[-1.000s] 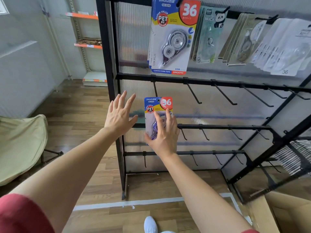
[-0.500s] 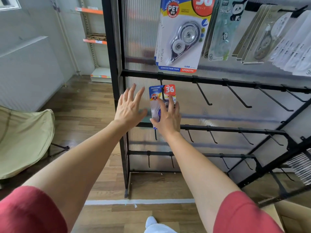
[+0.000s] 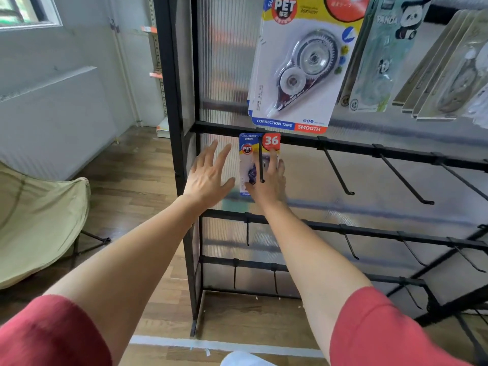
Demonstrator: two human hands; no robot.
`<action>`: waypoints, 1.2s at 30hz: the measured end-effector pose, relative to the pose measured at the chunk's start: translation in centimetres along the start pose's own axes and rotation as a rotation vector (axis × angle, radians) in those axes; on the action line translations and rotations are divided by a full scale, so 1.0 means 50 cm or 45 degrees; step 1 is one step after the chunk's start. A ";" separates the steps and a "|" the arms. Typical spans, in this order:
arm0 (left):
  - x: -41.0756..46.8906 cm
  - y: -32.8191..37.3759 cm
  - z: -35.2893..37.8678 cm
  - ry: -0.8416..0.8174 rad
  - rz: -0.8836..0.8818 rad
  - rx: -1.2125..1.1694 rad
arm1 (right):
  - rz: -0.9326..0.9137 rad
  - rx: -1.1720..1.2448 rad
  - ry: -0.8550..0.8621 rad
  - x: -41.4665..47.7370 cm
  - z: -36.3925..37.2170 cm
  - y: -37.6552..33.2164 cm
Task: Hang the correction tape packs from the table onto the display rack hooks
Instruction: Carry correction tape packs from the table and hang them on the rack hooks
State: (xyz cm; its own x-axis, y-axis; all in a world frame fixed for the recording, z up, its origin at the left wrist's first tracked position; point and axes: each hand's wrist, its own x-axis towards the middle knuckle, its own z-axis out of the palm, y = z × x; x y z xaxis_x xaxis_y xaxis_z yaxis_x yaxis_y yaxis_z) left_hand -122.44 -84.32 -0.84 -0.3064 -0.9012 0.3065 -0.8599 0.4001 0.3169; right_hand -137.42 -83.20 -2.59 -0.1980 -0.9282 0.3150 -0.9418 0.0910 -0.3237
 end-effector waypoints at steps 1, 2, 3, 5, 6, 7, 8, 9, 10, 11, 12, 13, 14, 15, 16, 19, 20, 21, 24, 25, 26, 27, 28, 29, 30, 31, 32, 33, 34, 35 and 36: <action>-0.002 -0.002 0.001 -0.009 -0.004 0.002 | 0.002 0.024 -0.015 -0.004 -0.002 0.003; -0.004 -0.003 0.002 -0.016 -0.007 0.006 | -0.001 0.031 -0.024 -0.009 -0.004 0.005; -0.008 -0.004 0.001 -0.020 -0.005 0.013 | -0.010 0.014 -0.023 -0.016 -0.006 0.008; -0.019 -0.001 -0.006 -0.034 0.012 0.031 | -0.026 -0.045 -0.038 -0.034 -0.013 0.013; -0.028 0.001 -0.010 -0.045 0.024 0.034 | -0.029 -0.072 -0.064 -0.046 -0.019 0.015; -0.038 0.004 -0.015 -0.058 0.037 0.031 | -0.028 -0.089 -0.089 -0.062 -0.027 0.016; -0.051 0.007 -0.021 -0.072 0.049 0.023 | -0.025 -0.097 -0.103 -0.082 -0.036 0.017; -0.066 0.010 -0.026 -0.084 0.061 0.014 | -0.024 -0.101 -0.104 -0.104 -0.045 0.016; -0.083 0.011 -0.030 -0.093 0.071 0.005 | -0.026 -0.110 -0.105 -0.129 -0.051 0.014; -0.102 0.013 -0.032 -0.102 0.079 -0.005 | -0.028 -0.114 -0.112 -0.154 -0.057 0.012; -0.122 0.015 -0.033 -0.118 0.082 -0.014 | -0.025 -0.099 -0.129 -0.181 -0.060 0.010; -0.144 0.016 -0.032 -0.137 0.081 -0.019 | -0.018 -0.073 -0.153 -0.208 -0.062 0.009; -0.165 0.018 -0.029 -0.155 0.077 -0.019 | -0.007 -0.047 -0.176 -0.234 -0.063 0.008; -0.187 0.022 -0.025 -0.170 0.070 -0.016 | 0.007 -0.027 -0.194 -0.261 -0.064 0.007; -0.210 0.027 -0.021 -0.180 0.060 -0.014 | 0.022 -0.011 -0.205 -0.287 -0.064 0.007; -0.272 0.046 -0.007 -0.194 0.038 -0.032 | 0.057 0.000 -0.219 -0.362 -0.065 0.007; -0.290 0.052 -0.004 -0.195 0.035 -0.038 | 0.056 -0.005 -0.224 -0.383 -0.067 0.009; -0.305 0.059 -0.002 -0.196 0.030 -0.040 | 0.052 -0.012 -0.231 -0.402 -0.071 0.014; -0.351 0.076 0.001 -0.186 -0.012 -0.052 | 0.047 -0.036 -0.278 -0.449 -0.086 0.034; -0.368 0.083 0.003 -0.179 -0.026 -0.055 | 0.043 -0.041 -0.302 -0.462 -0.091 0.042; -0.386 0.090 0.005 -0.168 -0.039 -0.054 | 0.037 -0.044 -0.323 -0.474 -0.097 0.050; -0.403 0.098 0.007 -0.152 -0.054 -0.049 | 0.026 -0.048 -0.338 -0.485 -0.101 0.058; -0.422 0.107 0.008 -0.133 -0.075 -0.042 | 0.009 -0.050 -0.354 -0.496 -0.105 0.066; -0.441 0.115 0.008 -0.120 -0.101 -0.035 | -0.011 -0.048 -0.377 -0.507 -0.109 0.074; -0.462 0.125 0.008 -0.112 -0.136 -0.033 | -0.030 -0.042 -0.403 -0.520 -0.114 0.081; -0.485 0.134 0.008 -0.106 -0.177 -0.037 | -0.052 -0.040 -0.426 -0.532 -0.117 0.090; -0.509 0.143 0.008 -0.097 -0.224 -0.046 | -0.078 -0.041 -0.445 -0.547 -0.121 0.098; -0.537 0.152 0.009 -0.082 -0.278 -0.052 | -0.114 -0.042 -0.459 -0.562 -0.123 0.106; -0.563 0.159 0.011 -0.069 -0.324 -0.054 | -0.148 -0.041 -0.467 -0.576 -0.126 0.112; -0.591 0.165 0.012 -0.064 -0.373 -0.052 | -0.182 -0.038 -0.481 -0.590 -0.127 0.116; -0.622 0.170 0.013 -0.066 -0.433 -0.049 | -0.216 -0.032 -0.508 -0.605 -0.127 0.119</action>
State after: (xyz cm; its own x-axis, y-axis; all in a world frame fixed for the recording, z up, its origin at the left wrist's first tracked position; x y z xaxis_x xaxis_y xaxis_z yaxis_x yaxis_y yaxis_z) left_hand -120.51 -53.02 -8.26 -0.0261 -0.9910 0.1315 -0.9008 0.0803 0.4268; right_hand -138.74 -52.29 -8.38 0.0761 -0.9971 -0.0089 -0.9593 -0.0708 -0.2733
